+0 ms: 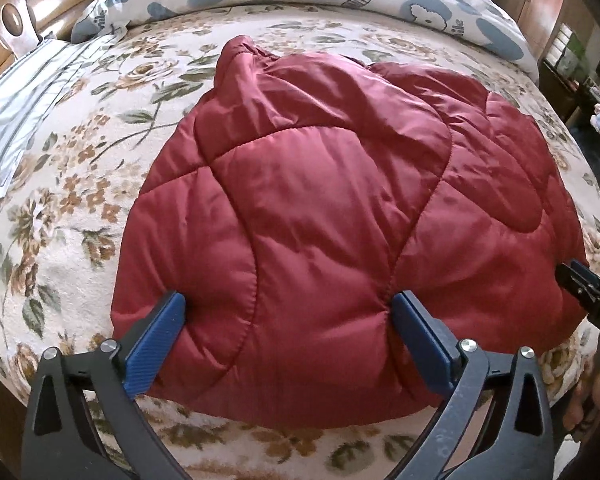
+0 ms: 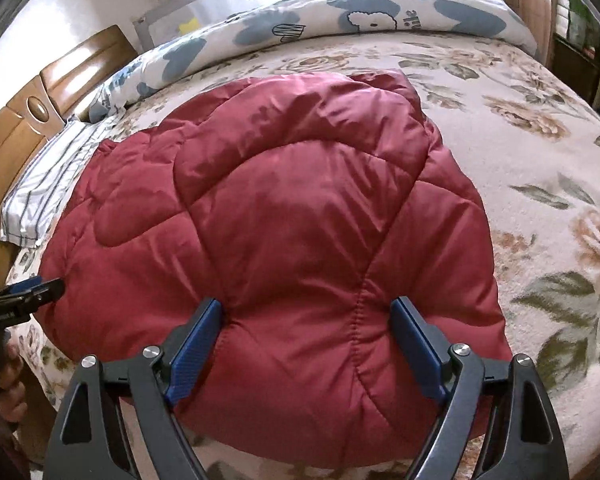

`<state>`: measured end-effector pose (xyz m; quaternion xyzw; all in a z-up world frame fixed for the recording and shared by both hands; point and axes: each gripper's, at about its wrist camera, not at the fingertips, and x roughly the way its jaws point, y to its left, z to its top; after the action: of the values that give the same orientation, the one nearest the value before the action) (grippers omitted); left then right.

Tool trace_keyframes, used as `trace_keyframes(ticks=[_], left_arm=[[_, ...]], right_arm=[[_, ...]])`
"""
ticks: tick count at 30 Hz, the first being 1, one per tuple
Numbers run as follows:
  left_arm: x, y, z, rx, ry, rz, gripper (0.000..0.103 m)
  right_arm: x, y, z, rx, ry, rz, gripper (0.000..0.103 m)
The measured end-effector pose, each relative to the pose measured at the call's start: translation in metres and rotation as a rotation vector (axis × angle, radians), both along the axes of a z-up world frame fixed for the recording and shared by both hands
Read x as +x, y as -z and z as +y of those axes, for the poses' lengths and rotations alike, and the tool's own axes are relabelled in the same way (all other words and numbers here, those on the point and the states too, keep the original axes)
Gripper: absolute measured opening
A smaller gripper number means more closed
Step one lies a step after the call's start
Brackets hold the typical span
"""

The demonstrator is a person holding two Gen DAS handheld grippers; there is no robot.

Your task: Fold large clothes

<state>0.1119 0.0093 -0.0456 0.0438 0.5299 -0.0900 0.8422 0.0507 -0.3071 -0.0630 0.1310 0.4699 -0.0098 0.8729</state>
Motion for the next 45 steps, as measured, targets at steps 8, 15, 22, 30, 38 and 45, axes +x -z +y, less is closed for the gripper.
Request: trace_keyframes(ticks=[8,15,22,30,38,45], left_arm=[[-0.001,0.008,-0.001,0.013,-0.004,-0.012,0.103],[0.0,0.009,-0.002,0.017,-0.004,-0.014,0.103],[0.0,0.011,-0.003,0.023,-0.002,-0.023,0.103],[0.002,0.016,-0.007,0.039,-0.011,-0.033,0.103],[-0.012,-0.004,0.002,0.018,-0.014,-0.055,0.103],[-0.04,-0.014,0.01,-0.013,0.006,-0.064,0.103]], right_arm=[[-0.004,-0.009,0.008,-0.054,0.014,-0.015,0.086],[-0.009,-0.037,0.039,-0.136,-0.052,-0.098,0.083],[0.0,0.003,0.015,-0.041,-0.018,-0.037,0.086],[0.0,0.005,0.012,-0.025,-0.001,-0.037,0.086],[-0.014,-0.02,0.022,-0.072,-0.032,-0.038,0.085],[-0.038,-0.037,0.042,-0.097,-0.111,-0.039,0.087]])
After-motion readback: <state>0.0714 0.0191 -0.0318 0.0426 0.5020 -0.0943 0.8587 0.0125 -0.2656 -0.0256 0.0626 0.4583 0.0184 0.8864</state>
